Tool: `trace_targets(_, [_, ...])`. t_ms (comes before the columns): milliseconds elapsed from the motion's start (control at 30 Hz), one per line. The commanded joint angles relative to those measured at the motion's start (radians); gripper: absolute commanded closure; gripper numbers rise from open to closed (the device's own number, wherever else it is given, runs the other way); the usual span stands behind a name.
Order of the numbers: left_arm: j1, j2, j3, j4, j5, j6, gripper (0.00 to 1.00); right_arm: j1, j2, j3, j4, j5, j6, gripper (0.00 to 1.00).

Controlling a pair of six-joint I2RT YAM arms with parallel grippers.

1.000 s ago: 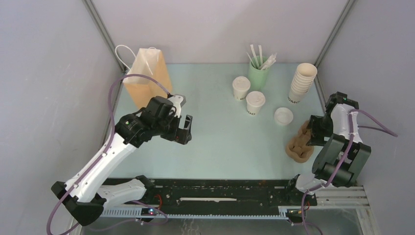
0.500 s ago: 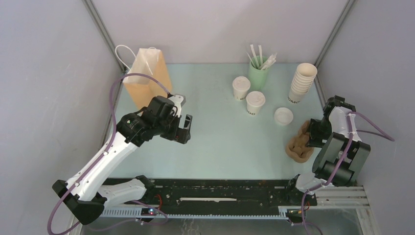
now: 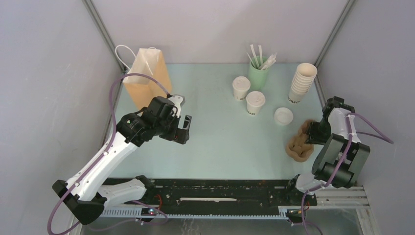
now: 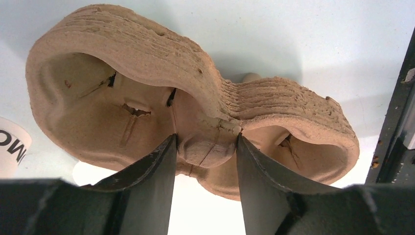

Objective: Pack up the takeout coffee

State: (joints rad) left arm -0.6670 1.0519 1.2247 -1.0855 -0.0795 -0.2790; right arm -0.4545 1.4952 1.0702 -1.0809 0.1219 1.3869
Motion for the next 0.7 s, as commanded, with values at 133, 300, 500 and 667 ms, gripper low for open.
trace_targets(133, [-0.006, -0.009, 0.044, 0.006, -0.014, 0.026, 0.0, -0.028, -0.153, 0.005, -0.118, -0.008, 0.043, 0.49])
trace_targets(300, [-0.008, -0.012, 0.039, 0.01, -0.004, 0.023, 0.0, -0.068, -0.117, 0.018, -0.122, -0.006, -0.017, 0.52])
trace_targets(500, [-0.008, -0.009, 0.044, 0.021, 0.012, 0.023, 0.0, -0.077, -0.181, 0.048, -0.096, -0.025, -0.129, 0.54])
trace_targets(667, [-0.01, -0.01, 0.05, 0.019, 0.021, 0.023, 0.0, -0.099, -0.075, 0.091, -0.143, -0.16, -0.166, 0.54])
